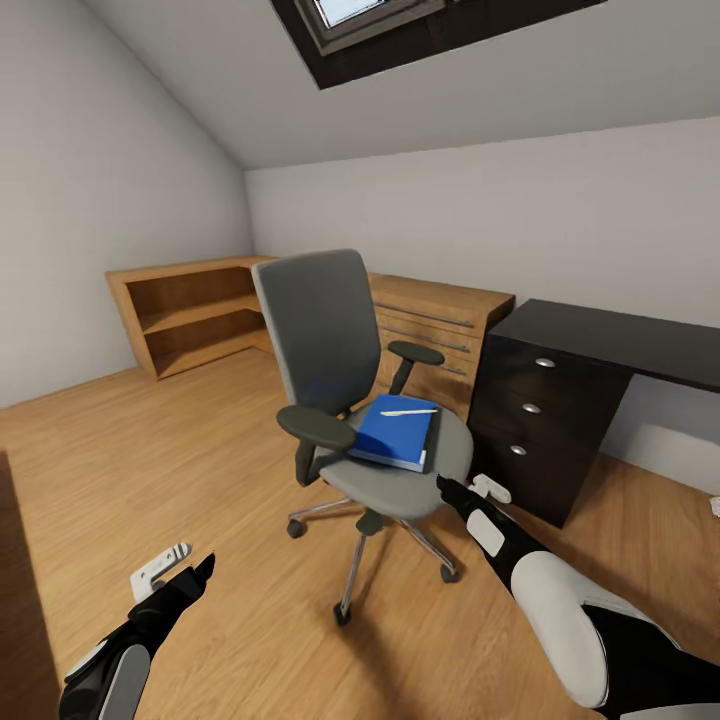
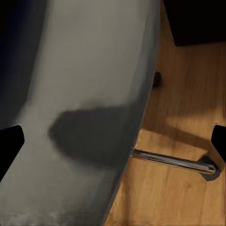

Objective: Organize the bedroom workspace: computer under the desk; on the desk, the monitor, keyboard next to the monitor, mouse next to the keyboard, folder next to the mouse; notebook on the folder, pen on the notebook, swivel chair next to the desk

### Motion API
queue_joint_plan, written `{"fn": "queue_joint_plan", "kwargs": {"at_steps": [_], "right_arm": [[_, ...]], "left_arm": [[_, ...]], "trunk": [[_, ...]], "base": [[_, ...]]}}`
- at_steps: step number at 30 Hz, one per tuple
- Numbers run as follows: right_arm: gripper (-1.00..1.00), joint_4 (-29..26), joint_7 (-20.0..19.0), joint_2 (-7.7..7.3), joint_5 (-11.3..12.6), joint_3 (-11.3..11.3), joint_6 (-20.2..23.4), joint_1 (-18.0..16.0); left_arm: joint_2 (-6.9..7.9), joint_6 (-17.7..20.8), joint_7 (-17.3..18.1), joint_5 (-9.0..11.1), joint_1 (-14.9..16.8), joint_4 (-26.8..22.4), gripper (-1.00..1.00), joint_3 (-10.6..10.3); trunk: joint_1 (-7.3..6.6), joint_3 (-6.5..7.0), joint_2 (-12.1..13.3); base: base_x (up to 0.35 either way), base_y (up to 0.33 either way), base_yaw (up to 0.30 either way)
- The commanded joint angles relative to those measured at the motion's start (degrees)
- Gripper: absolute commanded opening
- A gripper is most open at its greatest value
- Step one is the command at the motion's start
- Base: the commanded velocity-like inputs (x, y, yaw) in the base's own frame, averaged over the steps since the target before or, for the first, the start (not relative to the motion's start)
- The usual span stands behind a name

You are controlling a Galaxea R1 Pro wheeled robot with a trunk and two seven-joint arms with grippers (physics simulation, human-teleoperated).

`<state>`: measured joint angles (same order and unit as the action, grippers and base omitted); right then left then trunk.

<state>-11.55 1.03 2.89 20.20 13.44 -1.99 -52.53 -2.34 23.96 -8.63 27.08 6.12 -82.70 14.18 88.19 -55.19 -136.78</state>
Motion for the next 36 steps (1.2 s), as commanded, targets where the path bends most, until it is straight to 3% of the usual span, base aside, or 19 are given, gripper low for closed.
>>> {"fn": "queue_joint_plan", "kwargs": {"at_steps": [1, 14, 26, 36], "right_arm": [[1.00, 0.0, 0.1, 0.01, 0.5, -0.1, -0.2, 0.0], [1.00, 0.0, 0.1, 0.07, 0.5, -0.1, -0.2, 0.0], [1.00, 0.2, 0.1, 0.20, 0.5, -0.1, -0.2, 0.0], [1.00, 0.0, 0.1, 0.02, 0.5, -0.1, -0.2, 0.0]], "left_arm": [[-0.04, 0.3, -0.3, 0.6, 0.0, -0.1, 1.00, 0.1], [-0.04, 0.3, -0.3, 0.6, 0.0, -0.1, 1.00, 0.1], [-0.02, 0.3, -0.3, 0.5, 0.0, -0.1, 1.00, 0.1], [-0.04, 0.2, -0.3, 0.5, 0.0, -0.1, 1.00, 0.1]], "trunk": [[-0.04, -0.05, 0.0], [-0.04, -0.05, 0.0], [-0.04, -0.05, 0.0], [-0.04, -0.05, 0.0]], "base": [[-0.282, 0.000, 0.000], [-0.074, 0.000, 0.004], [-0.001, 0.000, 0.160], [0.274, 0.000, 0.002]]}}
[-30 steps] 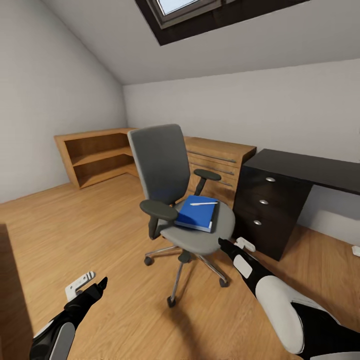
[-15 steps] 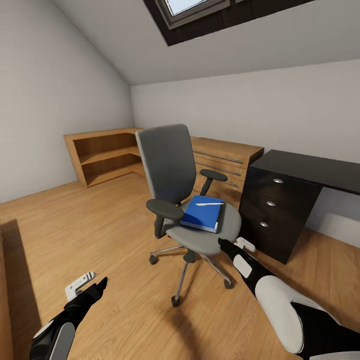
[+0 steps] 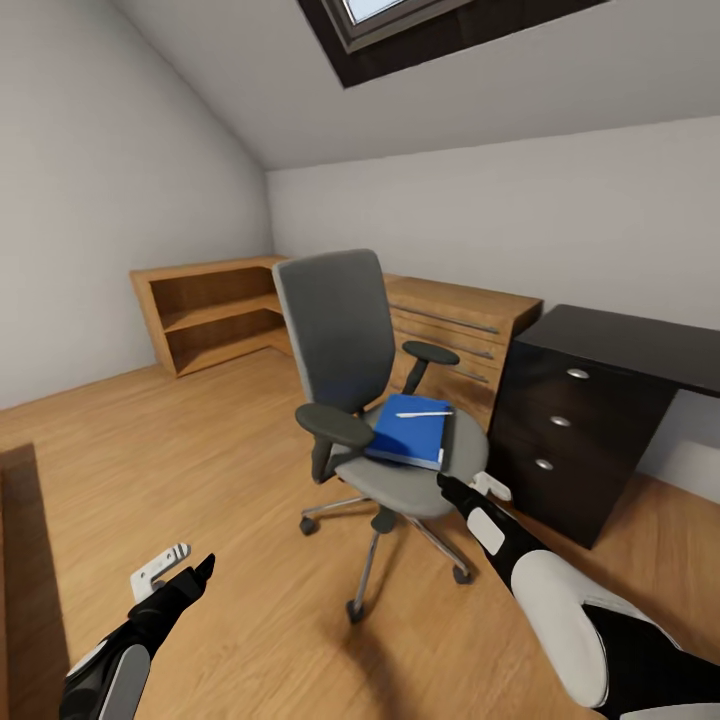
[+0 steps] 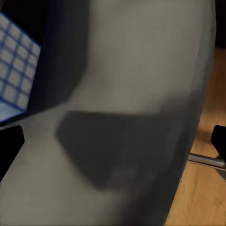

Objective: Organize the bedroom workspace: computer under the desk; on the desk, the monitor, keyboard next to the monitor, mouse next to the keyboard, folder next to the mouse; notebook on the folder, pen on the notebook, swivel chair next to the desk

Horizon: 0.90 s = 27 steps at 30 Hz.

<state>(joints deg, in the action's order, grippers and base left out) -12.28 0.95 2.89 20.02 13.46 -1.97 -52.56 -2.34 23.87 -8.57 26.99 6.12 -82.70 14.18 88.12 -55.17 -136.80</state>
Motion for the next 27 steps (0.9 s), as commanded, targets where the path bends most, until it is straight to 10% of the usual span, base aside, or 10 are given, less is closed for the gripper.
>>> {"fn": "queue_joint_plan", "kwargs": {"at_steps": [1, 18, 27], "right_arm": [[1.00, 0.8, 0.1, 0.01, 0.7, -0.2, -0.2, 0.0], [1.00, 0.9, 0.1, 0.01, 0.6, -0.2, -0.3, 0.0], [1.00, 1.0, 0.2, 0.03, 0.6, -0.2, -0.3, 0.0]], "left_arm": [[-0.04, 0.3, -0.3, 0.6, 0.0, -0.1, 1.00, 0.1], [-0.12, 0.3, -0.4, 0.6, 0.0, -0.1, 1.00, 0.1], [-0.04, 0.4, -0.3, 0.6, 0.0, -0.1, 1.00, 0.1]], "trunk": [[0.04, -0.07, 0.0], [0.04, -0.07, 0.0], [0.04, -0.07, 0.0]], "base": [[0.324, 0.000, 0.000], [0.323, 0.000, 0.000], [-0.134, 0.000, 0.000]]}}
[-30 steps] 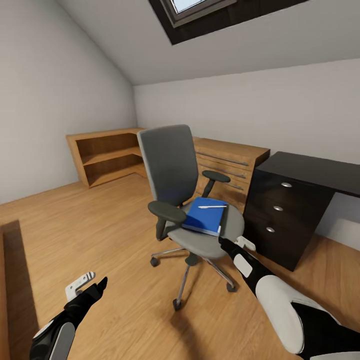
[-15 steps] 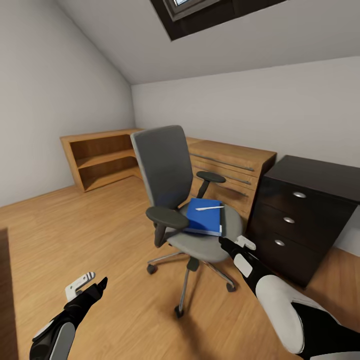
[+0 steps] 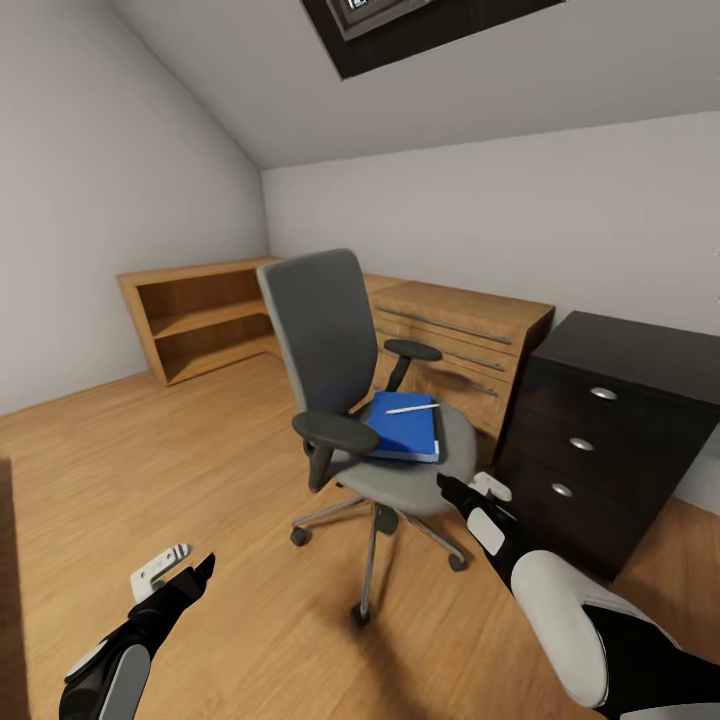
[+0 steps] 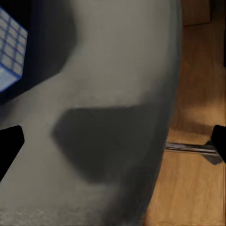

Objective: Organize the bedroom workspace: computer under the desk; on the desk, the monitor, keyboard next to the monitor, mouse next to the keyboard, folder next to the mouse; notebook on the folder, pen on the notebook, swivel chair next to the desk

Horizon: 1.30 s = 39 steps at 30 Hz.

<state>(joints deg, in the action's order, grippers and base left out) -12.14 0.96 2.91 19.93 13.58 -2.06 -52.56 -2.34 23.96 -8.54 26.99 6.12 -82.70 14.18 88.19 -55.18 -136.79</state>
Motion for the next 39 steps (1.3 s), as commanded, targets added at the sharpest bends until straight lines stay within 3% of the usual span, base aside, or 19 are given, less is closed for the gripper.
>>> {"fn": "queue_joint_plan", "kwargs": {"at_steps": [1, 10, 25, 39], "right_arm": [[1.00, 0.9, 0.2, 0.04, 0.7, -0.3, -0.2, 0.0], [1.00, 0.9, 0.2, 0.31, 0.7, -0.3, -0.3, 0.0], [1.00, 0.8, 0.2, 0.29, 0.7, -0.3, -0.7, 0.0], [1.00, 0.9, 0.1, 0.10, 0.7, -0.3, -0.7, 0.0]], "left_arm": [[-0.03, 0.3, -0.3, 0.6, 0.0, -0.1, 1.00, 0.1], [-0.03, 0.3, -0.3, 0.6, 0.0, -0.1, 1.00, 0.1], [-0.09, 0.3, -0.4, 0.6, 0.0, -0.1, 1.00, 0.1], [-0.12, 0.3, -0.3, 0.6, 0.0, -0.1, 1.00, 0.1]], "trunk": [[-0.04, -0.06, 0.0], [-0.04, -0.06, 0.0], [-0.04, -0.06, 0.0], [-0.04, -0.06, 0.0]], "base": [[-0.242, 0.000, 0.000], [-0.033, 0.000, 0.041], [0.001, 0.000, 0.256], [0.149, 0.000, 0.017]]}}
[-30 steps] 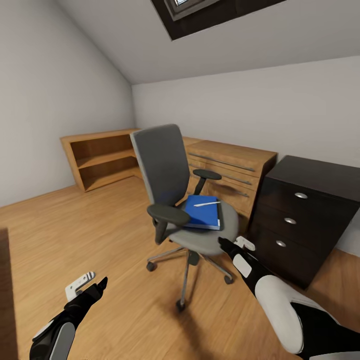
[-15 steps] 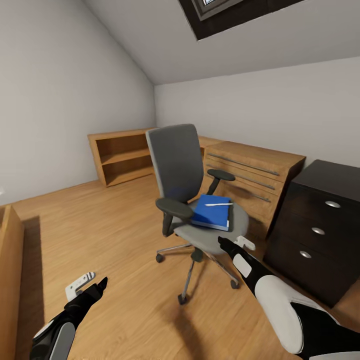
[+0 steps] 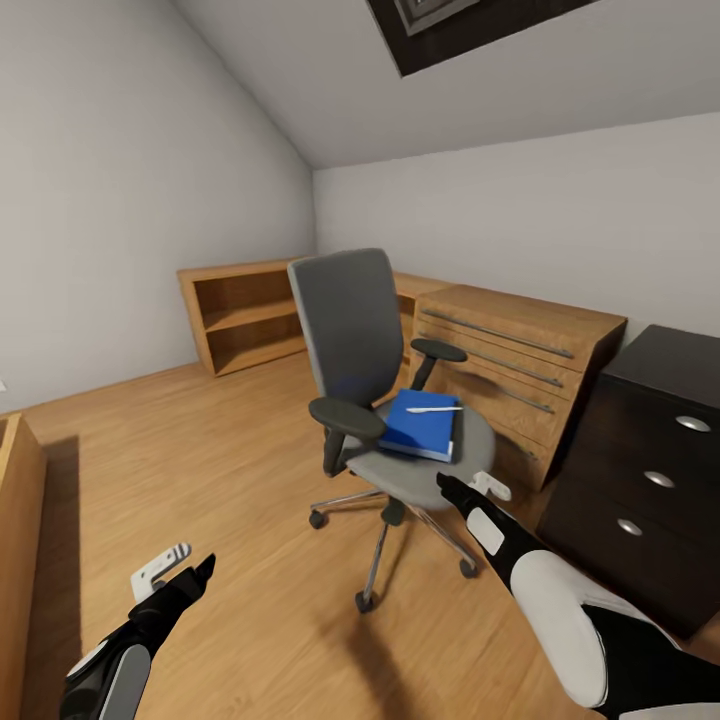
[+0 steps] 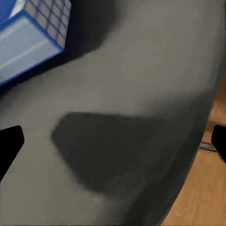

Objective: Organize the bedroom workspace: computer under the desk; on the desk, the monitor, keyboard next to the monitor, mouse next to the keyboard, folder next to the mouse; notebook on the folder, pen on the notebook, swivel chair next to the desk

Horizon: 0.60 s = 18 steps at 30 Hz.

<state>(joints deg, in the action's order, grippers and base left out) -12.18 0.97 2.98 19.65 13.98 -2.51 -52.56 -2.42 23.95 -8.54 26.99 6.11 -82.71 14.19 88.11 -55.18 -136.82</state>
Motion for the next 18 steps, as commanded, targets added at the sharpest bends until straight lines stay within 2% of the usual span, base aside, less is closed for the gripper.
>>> {"fn": "queue_joint_plan", "kwargs": {"at_steps": [1, 10, 18], "right_arm": [[1.00, 1.0, 0.1, 0.07, 1.0, -0.7, -0.2, 0.0], [1.00, 1.0, 0.1, 0.09, 1.0, -0.7, -0.3, 0.0], [1.00, 0.9, 0.1, 0.09, 1.0, -0.7, -0.3, 0.0]], "left_arm": [[-0.04, 0.3, -0.3, 0.6, 0.0, -0.1, 1.00, 0.1], [-0.10, 0.2, -0.4, 0.5, 0.0, -0.1, 1.00, -0.2], [-0.12, 0.2, -0.4, -1.0, 0.0, -0.1, 1.00, -0.4]], "trunk": [[0.04, -0.06, 0.0], [0.04, -0.06, 0.0], [0.04, -0.06, 0.0]], "base": [[0.253, 0.000, 0.000], [0.281, 0.000, 0.000], [0.303, 0.000, 0.000]]}}
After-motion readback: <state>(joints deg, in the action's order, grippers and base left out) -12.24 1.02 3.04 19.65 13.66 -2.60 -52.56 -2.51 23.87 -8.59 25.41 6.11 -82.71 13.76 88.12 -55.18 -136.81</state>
